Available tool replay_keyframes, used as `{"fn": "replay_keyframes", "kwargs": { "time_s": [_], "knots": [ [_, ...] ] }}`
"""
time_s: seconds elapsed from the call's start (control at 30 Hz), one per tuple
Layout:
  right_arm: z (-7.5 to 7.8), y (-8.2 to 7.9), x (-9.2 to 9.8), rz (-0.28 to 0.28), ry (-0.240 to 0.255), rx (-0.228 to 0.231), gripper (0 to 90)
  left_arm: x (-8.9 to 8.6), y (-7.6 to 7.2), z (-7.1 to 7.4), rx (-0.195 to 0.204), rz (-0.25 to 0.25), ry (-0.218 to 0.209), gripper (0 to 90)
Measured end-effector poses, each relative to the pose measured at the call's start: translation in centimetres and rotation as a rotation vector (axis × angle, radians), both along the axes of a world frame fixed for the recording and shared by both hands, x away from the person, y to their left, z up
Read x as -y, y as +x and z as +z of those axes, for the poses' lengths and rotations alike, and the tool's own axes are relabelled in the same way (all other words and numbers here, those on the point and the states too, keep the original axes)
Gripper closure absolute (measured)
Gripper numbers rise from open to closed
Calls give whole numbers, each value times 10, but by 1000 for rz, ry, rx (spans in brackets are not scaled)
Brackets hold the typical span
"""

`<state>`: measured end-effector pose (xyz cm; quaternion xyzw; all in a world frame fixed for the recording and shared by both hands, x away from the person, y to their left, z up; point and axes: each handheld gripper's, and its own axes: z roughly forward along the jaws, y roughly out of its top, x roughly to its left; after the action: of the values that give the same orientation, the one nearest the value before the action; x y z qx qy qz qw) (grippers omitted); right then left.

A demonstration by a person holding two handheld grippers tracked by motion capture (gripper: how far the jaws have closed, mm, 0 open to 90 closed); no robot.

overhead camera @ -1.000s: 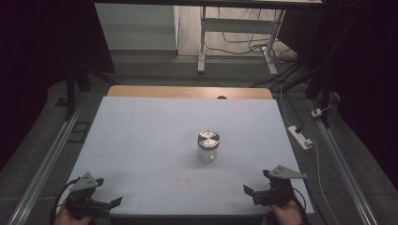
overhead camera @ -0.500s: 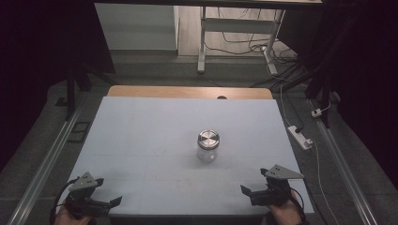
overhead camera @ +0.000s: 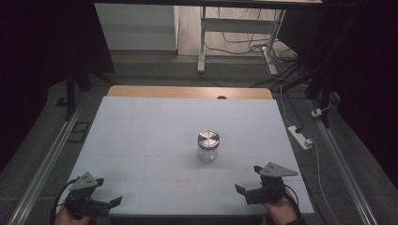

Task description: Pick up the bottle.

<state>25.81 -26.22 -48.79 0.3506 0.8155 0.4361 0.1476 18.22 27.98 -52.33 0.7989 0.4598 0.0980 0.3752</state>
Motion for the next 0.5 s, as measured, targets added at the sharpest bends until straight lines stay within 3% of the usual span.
{"fn": "replay_keyframes", "kwargs": {
  "time_s": [0.5],
  "knots": [
    [0,13,-13,13,15,-4,0,0,1,0,0,-2,-4,0]
  ]
}}
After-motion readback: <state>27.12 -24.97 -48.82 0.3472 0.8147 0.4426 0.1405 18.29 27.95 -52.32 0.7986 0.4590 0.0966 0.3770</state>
